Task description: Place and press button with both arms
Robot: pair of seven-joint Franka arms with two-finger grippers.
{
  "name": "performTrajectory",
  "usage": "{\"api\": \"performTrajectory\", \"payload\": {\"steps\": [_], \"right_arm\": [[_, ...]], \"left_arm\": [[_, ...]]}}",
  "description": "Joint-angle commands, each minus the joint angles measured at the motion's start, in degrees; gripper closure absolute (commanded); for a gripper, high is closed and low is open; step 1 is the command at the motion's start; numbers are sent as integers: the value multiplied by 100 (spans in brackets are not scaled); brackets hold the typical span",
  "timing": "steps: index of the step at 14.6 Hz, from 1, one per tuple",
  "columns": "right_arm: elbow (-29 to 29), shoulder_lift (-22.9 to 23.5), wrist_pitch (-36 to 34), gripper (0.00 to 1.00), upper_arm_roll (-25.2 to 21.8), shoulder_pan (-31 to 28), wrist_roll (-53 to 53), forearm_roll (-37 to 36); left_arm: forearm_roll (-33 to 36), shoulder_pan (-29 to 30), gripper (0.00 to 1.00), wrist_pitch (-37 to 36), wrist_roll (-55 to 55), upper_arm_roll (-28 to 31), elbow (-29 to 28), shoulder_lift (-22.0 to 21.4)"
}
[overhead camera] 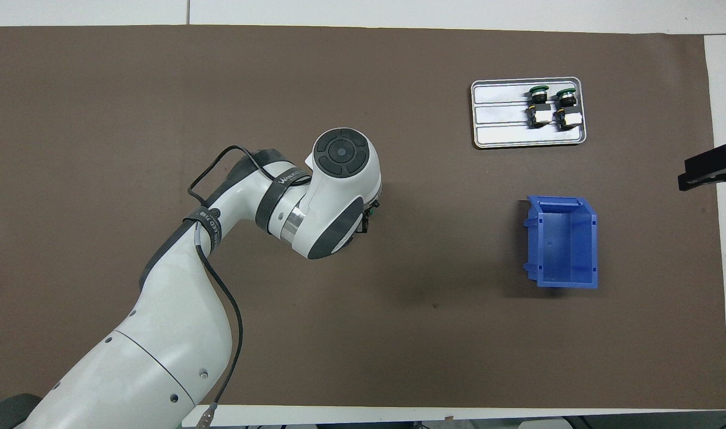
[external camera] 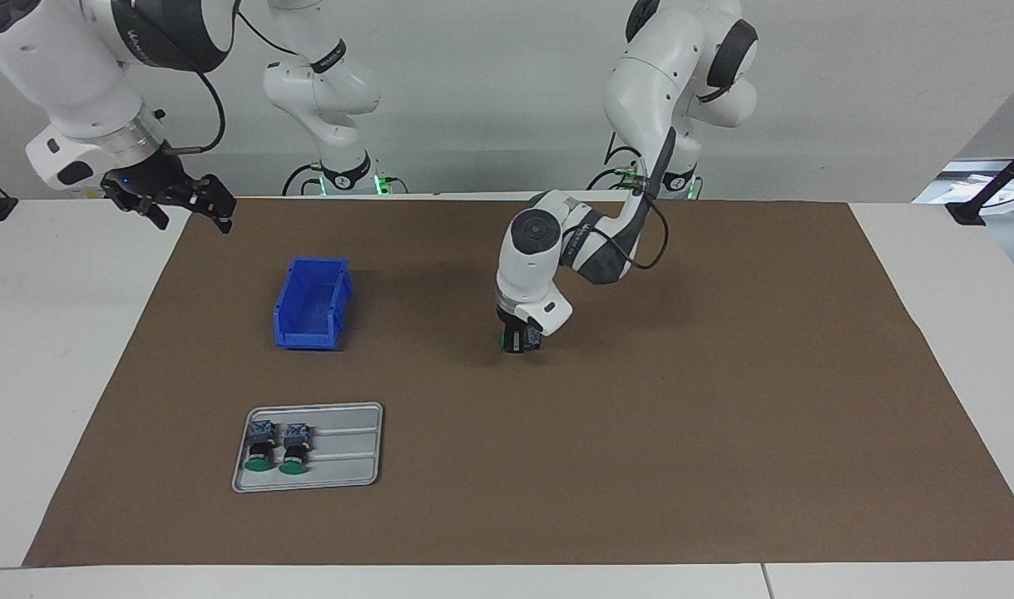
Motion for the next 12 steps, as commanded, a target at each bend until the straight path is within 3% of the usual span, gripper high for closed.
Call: {"api": "performTrajectory", "payload": {"steps": [1,5,9,12], "right_arm": [[-120,-115,-35,1,33,-44,-105,7],[-120,-124,-35,1,33,-44,-105,7],[-120,-124,-35,1,33,-44,-105,7],[-120,-124,-35,1,33,-44,-105,7]], "left_arm": [[1,135,84,-22,73,30,-31,-246],[-235,345,84,5,135,13,-119,-422],[-841,512,87,338,949,13,-803,-1037],[-2095,644,88,426,1855,30,-1112,-1248]]}}
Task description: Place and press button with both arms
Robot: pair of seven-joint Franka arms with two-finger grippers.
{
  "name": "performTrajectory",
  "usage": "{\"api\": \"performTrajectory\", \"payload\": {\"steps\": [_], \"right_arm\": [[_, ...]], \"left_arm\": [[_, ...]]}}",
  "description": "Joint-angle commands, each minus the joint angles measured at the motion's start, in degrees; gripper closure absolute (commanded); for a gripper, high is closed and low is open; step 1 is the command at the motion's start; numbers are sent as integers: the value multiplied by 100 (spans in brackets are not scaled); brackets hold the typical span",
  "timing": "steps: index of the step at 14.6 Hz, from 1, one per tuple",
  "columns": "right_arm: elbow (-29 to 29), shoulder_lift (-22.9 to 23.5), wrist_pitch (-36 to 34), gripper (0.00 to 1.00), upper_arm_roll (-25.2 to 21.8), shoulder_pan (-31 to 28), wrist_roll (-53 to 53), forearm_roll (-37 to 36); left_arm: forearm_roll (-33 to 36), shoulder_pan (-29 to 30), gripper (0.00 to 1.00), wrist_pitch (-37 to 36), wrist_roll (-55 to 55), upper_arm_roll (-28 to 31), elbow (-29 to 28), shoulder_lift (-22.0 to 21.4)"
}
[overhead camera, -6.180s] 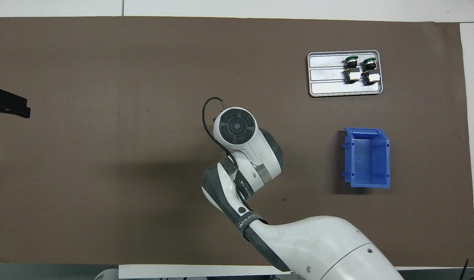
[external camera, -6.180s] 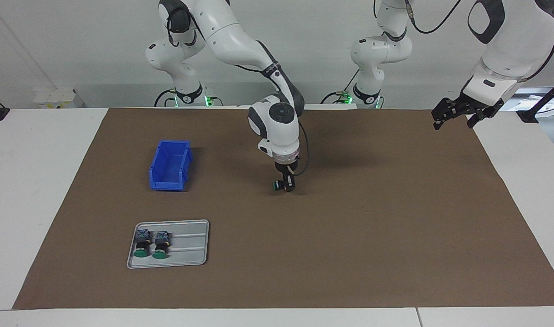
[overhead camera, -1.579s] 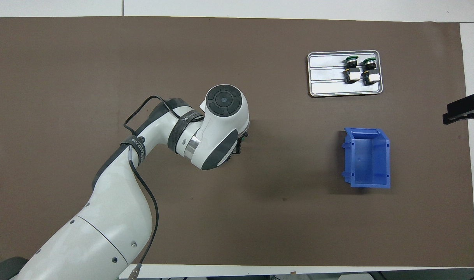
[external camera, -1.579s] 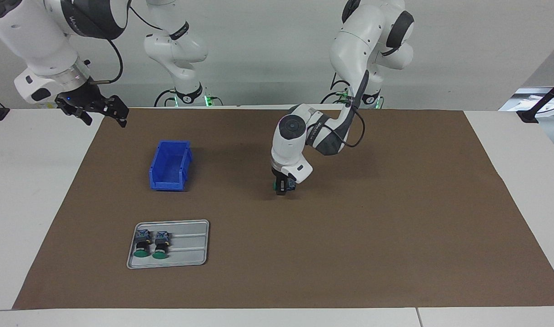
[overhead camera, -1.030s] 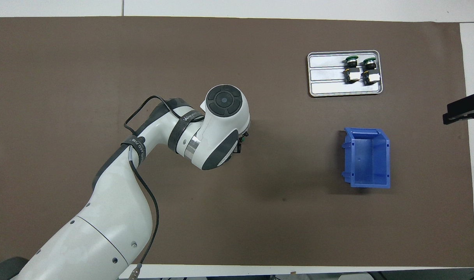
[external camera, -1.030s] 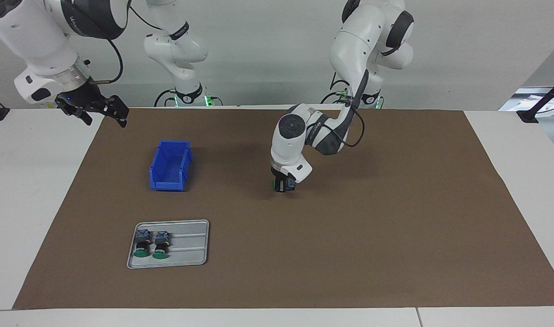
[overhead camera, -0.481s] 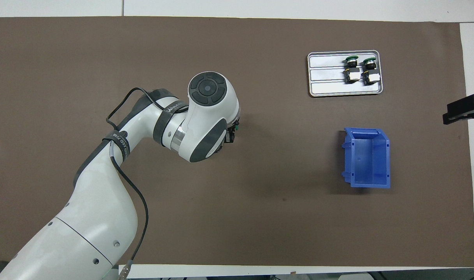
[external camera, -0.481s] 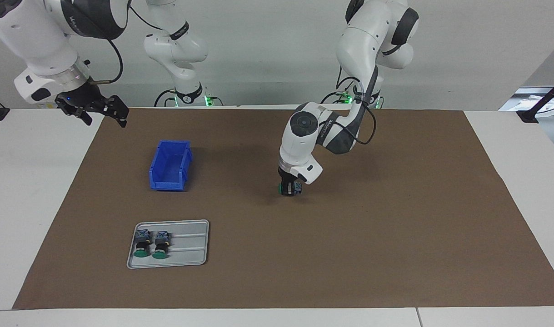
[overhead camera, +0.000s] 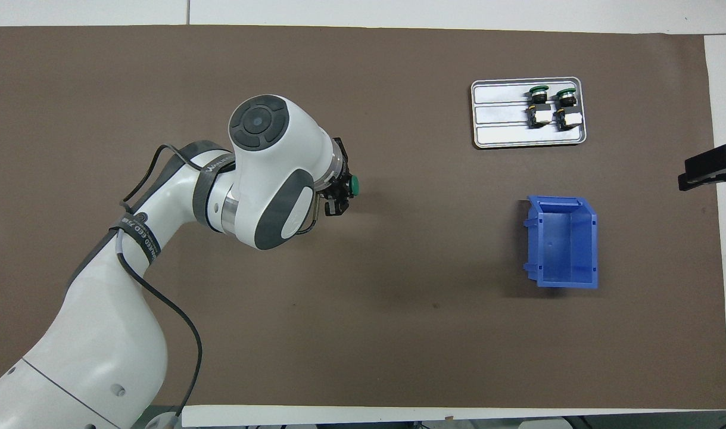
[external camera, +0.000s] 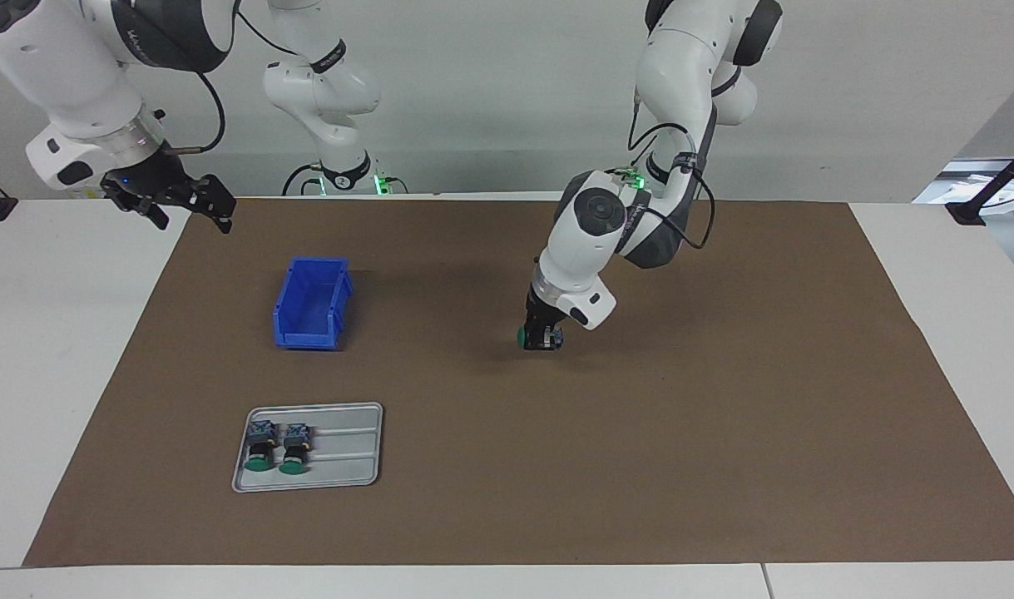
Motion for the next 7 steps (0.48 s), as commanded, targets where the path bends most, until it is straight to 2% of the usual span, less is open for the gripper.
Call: {"api": "performTrajectory", "payload": {"steps": [1,3,7], "right_arm": [[-120,-124,-35,1,33,-44,-105,7],[-120,-124,-35,1,33,-44,-105,-2],[-120,-124,-35,1,33,-45,-105,7]], "left_arm": [[-881,163,88,357,631,14,-592,-349],[-1093,190,88,717,676,6,-741,-384],[-2541,348,88,1026,1912,6,-1005,-454]]}}
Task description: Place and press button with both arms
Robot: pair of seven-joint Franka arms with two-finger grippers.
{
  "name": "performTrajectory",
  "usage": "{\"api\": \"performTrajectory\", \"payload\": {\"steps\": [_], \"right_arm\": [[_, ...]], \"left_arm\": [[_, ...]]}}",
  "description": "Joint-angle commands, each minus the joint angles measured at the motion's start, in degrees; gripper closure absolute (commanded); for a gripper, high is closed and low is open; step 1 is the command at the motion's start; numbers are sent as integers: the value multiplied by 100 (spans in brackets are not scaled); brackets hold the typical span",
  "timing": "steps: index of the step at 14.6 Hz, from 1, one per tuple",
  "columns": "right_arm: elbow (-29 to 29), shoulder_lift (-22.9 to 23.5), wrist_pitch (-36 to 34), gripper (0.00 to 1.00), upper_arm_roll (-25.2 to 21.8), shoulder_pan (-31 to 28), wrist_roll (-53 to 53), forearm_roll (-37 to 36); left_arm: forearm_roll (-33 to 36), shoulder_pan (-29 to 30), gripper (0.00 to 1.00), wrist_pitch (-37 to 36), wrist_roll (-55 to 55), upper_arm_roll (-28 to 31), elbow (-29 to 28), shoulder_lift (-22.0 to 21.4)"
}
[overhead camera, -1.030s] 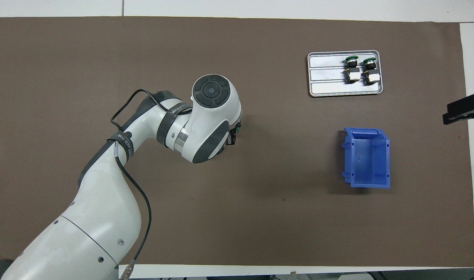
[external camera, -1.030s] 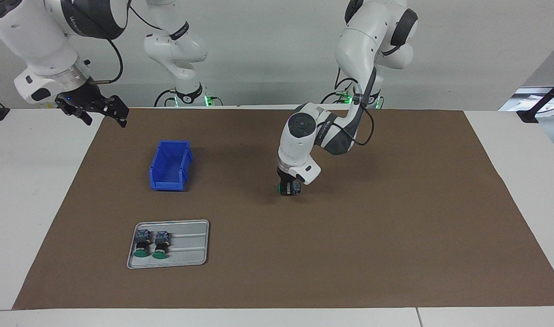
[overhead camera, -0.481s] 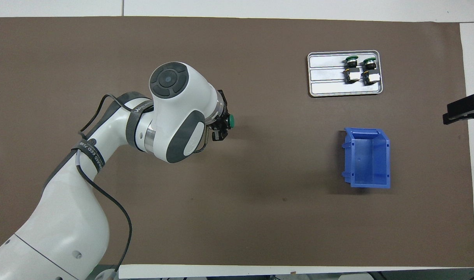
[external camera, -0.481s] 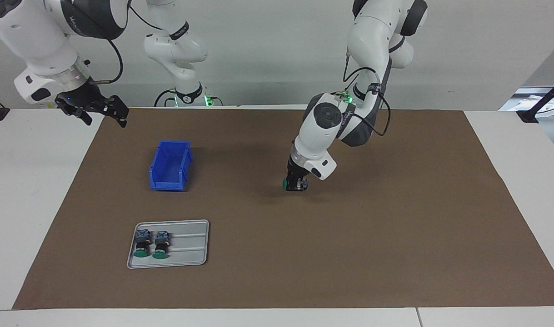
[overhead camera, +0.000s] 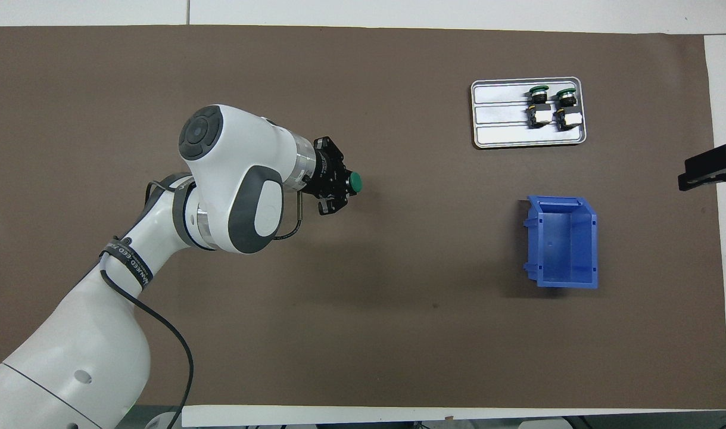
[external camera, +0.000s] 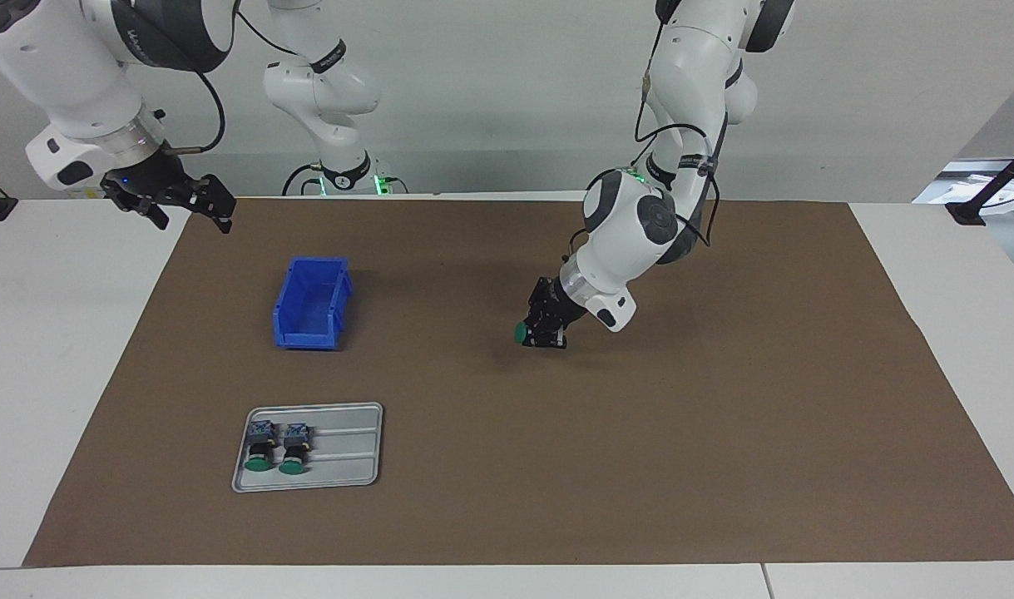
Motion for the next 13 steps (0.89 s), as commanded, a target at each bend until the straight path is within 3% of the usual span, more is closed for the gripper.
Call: {"api": "performTrajectory", "payload": {"steps": [1,7,13], "right_arm": [[-120,-124,-35,1,33,-44,-105,7],[-120,-124,-35,1,33,-44,-105,-2],[-120,-124,-35,1,33,-44,-105,7]], "left_arm": [[-901,112,88,145,978,-5,-475,-326],[-2632,515,88,-38,3229,-5,-941,-538],[-3293,893,89,-882,4443,4,-977,-424]]}}
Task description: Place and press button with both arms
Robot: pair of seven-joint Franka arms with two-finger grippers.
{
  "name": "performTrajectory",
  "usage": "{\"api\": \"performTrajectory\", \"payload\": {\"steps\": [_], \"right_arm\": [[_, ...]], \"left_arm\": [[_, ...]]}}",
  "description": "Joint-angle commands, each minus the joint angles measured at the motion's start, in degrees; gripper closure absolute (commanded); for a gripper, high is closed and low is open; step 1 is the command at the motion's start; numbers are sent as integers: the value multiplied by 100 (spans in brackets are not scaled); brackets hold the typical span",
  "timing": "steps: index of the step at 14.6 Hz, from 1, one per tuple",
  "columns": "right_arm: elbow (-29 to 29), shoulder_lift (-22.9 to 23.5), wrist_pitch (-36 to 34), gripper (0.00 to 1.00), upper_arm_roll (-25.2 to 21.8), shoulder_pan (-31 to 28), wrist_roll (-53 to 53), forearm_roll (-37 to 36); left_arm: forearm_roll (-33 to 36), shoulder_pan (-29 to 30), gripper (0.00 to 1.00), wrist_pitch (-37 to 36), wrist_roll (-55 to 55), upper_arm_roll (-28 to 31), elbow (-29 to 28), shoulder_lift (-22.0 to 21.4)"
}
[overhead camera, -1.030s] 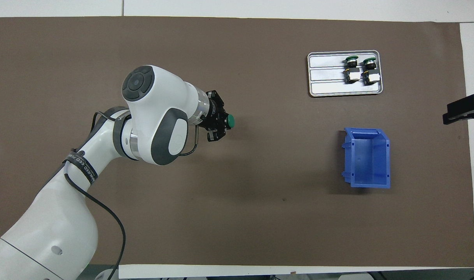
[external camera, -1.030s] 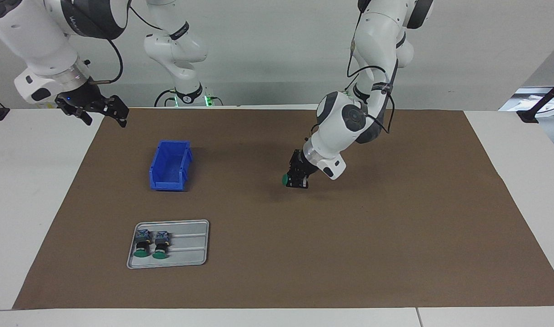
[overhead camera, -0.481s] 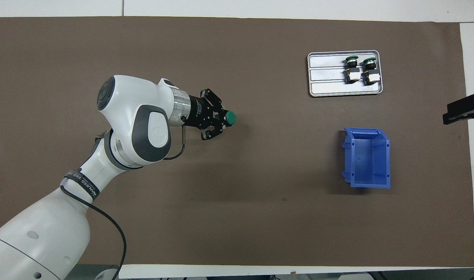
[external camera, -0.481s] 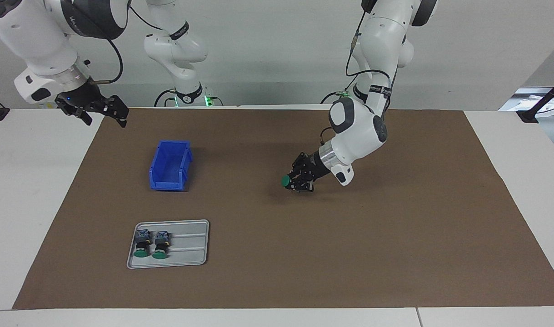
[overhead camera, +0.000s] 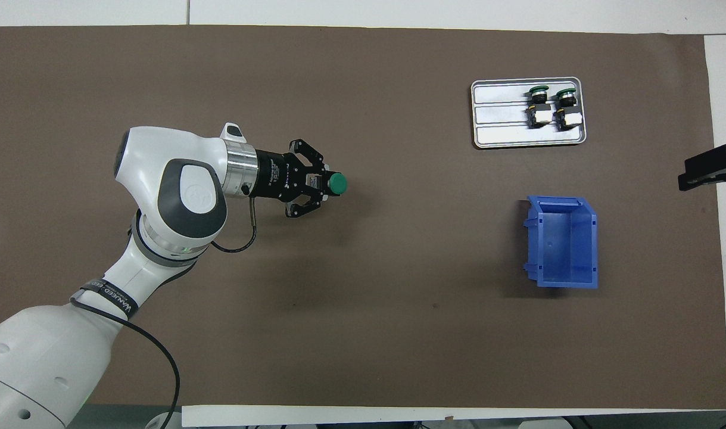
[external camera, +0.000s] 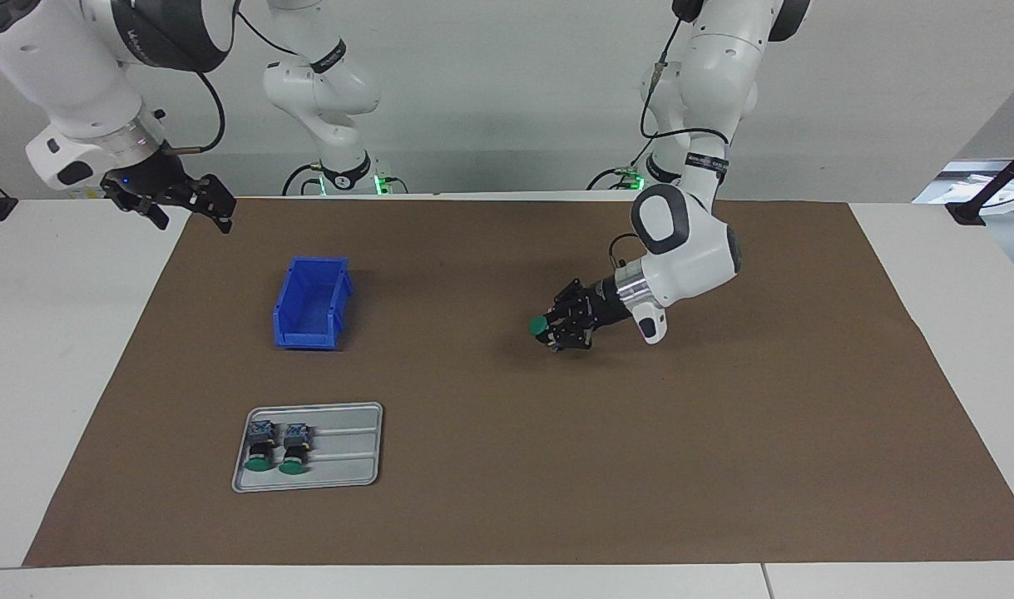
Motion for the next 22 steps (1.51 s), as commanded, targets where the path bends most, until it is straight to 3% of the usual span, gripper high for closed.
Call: {"api": "performTrajectory", "payload": {"steps": [1,7,14,22], "right_arm": [[-120,-124,-35,1,33,-45,-105,7],[-120,-124,-35,1,33,-45,-105,-2],[-120,-124,-35,1,33,-45,-105,7],[-120,-124,-35,1,33,-45,-105,7]], "left_arm": [[-442,235,89,-412,580,-14,-158,-46],[-1356,428,89,-720,818,-14,-184,253],[-2095,718,90,-1204,1952,-14,-650,227],[-3255,667,90,-1301,2619,-14,-1106,280]]}}
